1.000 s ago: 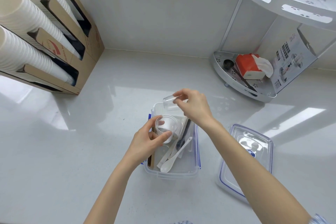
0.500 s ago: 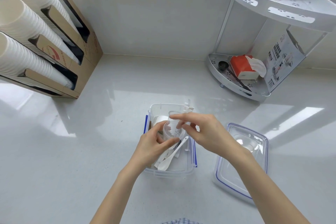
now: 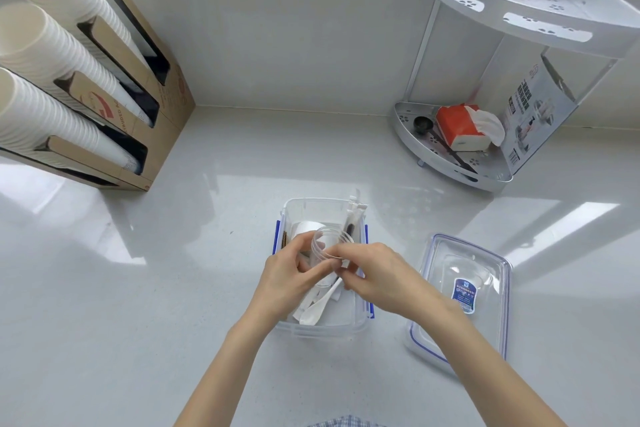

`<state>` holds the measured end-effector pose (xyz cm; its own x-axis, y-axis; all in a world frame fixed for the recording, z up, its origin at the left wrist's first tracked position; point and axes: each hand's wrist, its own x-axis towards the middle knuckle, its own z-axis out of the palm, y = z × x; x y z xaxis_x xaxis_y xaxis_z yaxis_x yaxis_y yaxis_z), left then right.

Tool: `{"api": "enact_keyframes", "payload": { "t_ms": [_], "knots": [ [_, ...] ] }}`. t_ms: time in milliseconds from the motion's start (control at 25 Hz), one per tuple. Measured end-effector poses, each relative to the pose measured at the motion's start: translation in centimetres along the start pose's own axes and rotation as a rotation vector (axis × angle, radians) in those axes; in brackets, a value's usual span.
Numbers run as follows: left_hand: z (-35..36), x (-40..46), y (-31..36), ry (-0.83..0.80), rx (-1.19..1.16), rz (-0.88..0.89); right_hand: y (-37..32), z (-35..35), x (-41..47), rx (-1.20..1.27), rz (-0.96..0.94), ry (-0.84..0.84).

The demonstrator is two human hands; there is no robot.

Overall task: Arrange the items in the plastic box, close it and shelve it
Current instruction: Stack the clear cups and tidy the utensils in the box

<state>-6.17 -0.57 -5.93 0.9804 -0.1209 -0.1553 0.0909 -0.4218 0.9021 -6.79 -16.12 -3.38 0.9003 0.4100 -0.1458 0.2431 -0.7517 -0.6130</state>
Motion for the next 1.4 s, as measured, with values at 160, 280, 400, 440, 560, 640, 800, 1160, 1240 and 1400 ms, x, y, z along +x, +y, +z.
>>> {"api": "enact_keyframes", "payload": {
  "t_ms": [160, 280, 400, 440, 560, 640, 800, 1160, 1240, 1400],
  "knots": [
    [-0.5, 0.5, -0.1, -0.038, -0.036, 0.016, 0.7, -0.3, 0.0, 0.064, 0.007, 0.145],
    [-1.3, 1.4, -0.3, 0.032, 0.084, 0.077, 1.5, -0.9, -0.1, 0.093, 0.041, 0.273],
    [-1.6, 3.0, -0.9, 0.001, 0.453, 0.146, 2.1, -1.3, 0.0, 0.112, 0.086, 0.326],
    [-1.5, 3.6, -1.0, -0.039, 0.585, 0.15, 2.2, -1.2, 0.0, 0.118, 0.093, 0.327],
    [-1.2, 5.0, -0.8, -0.11, 0.803, 0.171, 2.4, -1.0, 0.2, 0.133, 0.109, 0.315],
    [-1.2, 5.5, -0.7, -0.14, 0.845, 0.189, 2.6, -0.9, 0.3, 0.144, 0.12, 0.313],
    [-0.7, 6.2, -1.2, -0.098, 0.889, 0.198, 2.7, -0.8, 0.3, 0.159, 0.142, 0.318],
    [-1.4, 9.2, -0.4, -0.055, 1.13, 0.173, 2.5, -0.8, 0.6, 0.167, 0.146, 0.302],
    [-1.4, 9.5, -0.4, -0.071, 1.164, 0.195, 2.4, -0.6, 0.7, 0.172, 0.139, 0.298],
    [-1.5, 9.5, -0.3, -0.027, 1.074, 0.181, 2.3, -0.5, 0.7, 0.175, 0.129, 0.304]
  ]
}}
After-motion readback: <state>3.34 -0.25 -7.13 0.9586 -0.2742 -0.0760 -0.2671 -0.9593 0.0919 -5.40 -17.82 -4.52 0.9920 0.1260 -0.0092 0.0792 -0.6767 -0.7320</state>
